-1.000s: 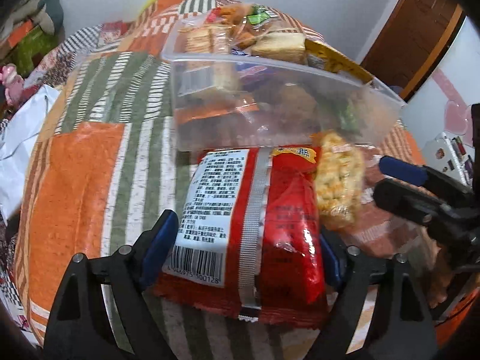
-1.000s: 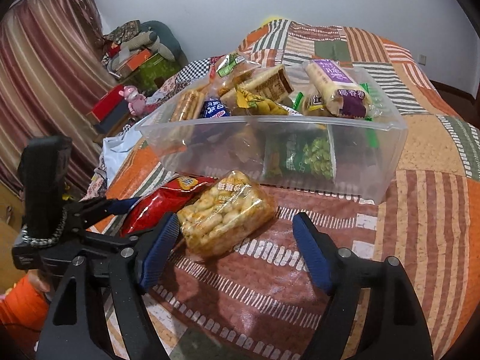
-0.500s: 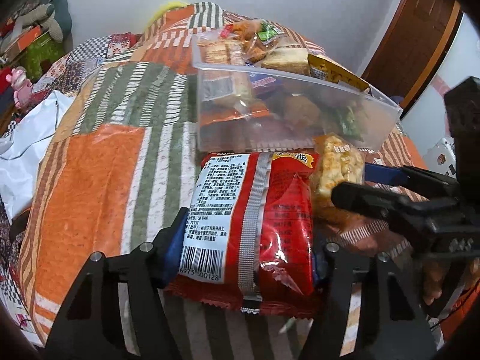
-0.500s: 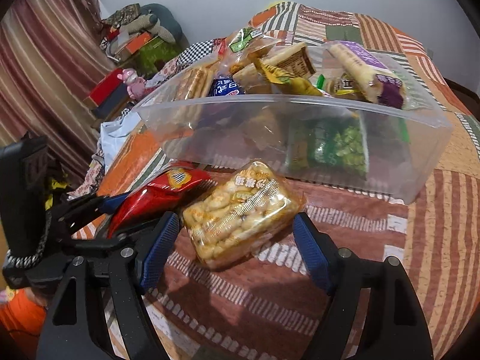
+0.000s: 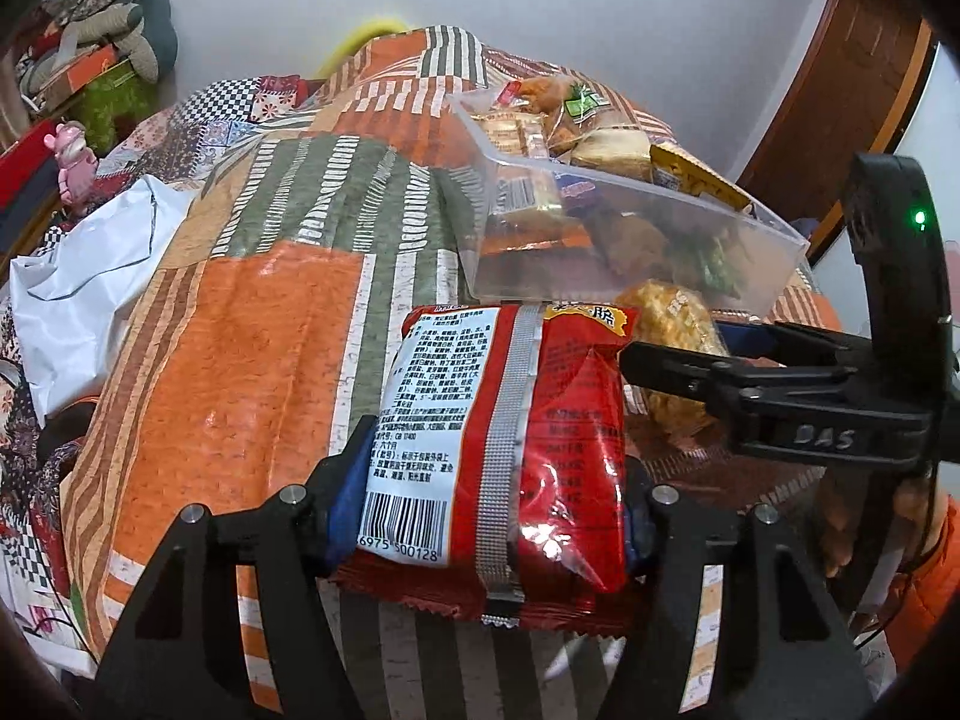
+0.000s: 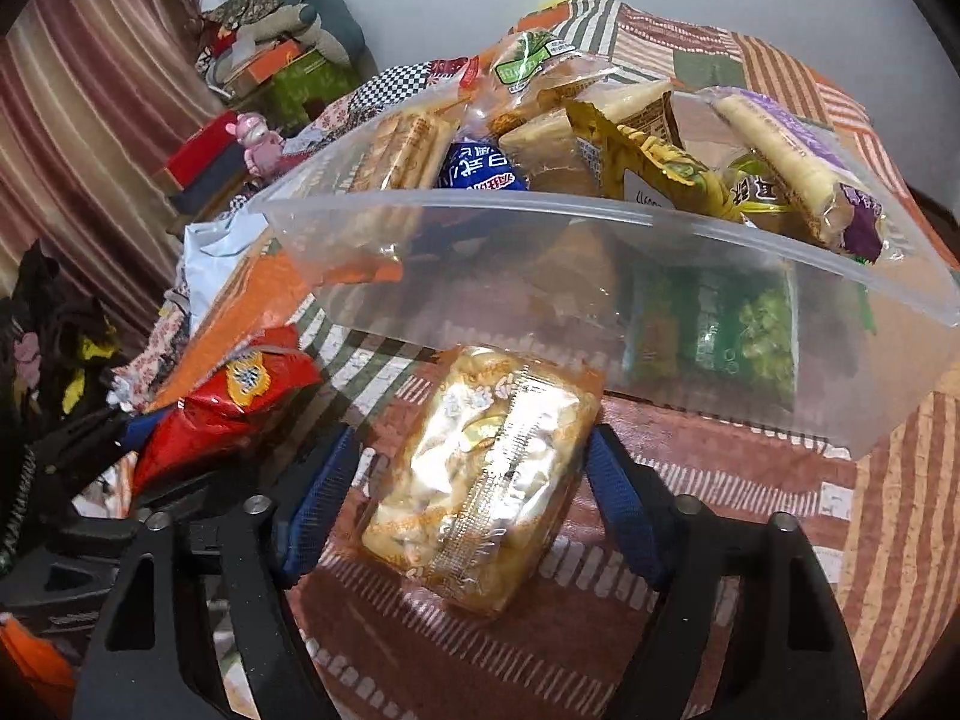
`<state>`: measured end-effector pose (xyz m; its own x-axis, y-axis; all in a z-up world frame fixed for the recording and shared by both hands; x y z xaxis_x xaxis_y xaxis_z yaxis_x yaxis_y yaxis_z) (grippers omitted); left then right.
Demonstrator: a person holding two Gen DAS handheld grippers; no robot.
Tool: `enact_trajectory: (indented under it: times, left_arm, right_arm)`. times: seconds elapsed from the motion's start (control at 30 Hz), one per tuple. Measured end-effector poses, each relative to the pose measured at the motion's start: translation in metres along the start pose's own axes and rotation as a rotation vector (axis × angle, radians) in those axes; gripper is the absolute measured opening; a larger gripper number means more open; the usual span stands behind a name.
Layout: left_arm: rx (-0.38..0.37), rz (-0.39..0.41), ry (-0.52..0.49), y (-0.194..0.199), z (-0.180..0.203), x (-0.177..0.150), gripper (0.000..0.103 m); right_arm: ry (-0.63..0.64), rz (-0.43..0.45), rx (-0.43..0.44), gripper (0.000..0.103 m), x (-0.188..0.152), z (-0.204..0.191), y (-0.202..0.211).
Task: Organize snacks
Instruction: 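Lift the red bag and cookie pack and carry both over the clear box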
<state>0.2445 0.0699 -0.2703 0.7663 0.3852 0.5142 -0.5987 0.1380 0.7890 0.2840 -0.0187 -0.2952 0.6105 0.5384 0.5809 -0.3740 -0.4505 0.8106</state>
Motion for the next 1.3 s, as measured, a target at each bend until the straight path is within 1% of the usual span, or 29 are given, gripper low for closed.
enact_trajectory:
  times: [0.03,0.1,0.2,0.43,0.6,0.73,0.93,1.13,1.3]
  left_arm:
    - [-0.003,0.001,-0.003,0.0,0.001,0.001,0.064]
    - [-0.004,0.006,-0.007,0.0,0.002,0.002,0.064]
    - [-0.007,0.014,-0.014,0.004,0.006,0.002,0.064]
    - [-0.021,0.048,-0.03,0.018,0.022,0.009,0.064]
    - [-0.038,0.08,-0.037,0.029,0.034,0.019,0.064]
    - [-0.054,0.102,-0.041,0.036,0.046,0.028,0.064]
    - [-0.074,0.137,-0.05,0.044,0.062,0.046,0.064]
    - [-0.092,0.166,-0.05,0.049,0.077,0.065,0.064]
    - [-0.108,0.172,-0.055,0.046,0.087,0.075,0.064]
  right_arm:
    - [0.011,0.001,0.0,0.059,0.0,-0.001,0.001]
    - [0.019,0.006,0.0,0.051,-0.002,0.0,0.005]
    - [0.048,0.019,-0.017,0.044,-0.005,0.002,0.015]
    - [0.036,0.071,-0.016,0.043,-0.006,0.006,0.035]
    - [0.034,0.126,-0.044,0.043,0.0,0.015,0.061]
    - [0.047,0.177,-0.084,0.043,0.009,0.019,0.083]
    - [0.047,0.253,-0.118,0.043,0.025,0.028,0.111]
    - [0.037,0.302,-0.15,0.043,0.04,0.04,0.126]
    - [0.009,0.345,-0.168,0.043,0.051,0.049,0.132]
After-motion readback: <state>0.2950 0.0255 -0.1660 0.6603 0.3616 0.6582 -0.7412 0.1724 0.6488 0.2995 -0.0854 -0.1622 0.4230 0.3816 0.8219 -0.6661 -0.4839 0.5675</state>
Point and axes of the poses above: each gripper's, at about its wrist camera, not at the fingertips, and y roughly against the way its jaws point, z to its right, x to its top, the point moved 10 cm from there along -y, roughly the way its jaws point, and after that the axes turned 14 degrees about y, right-handed, at the moved point
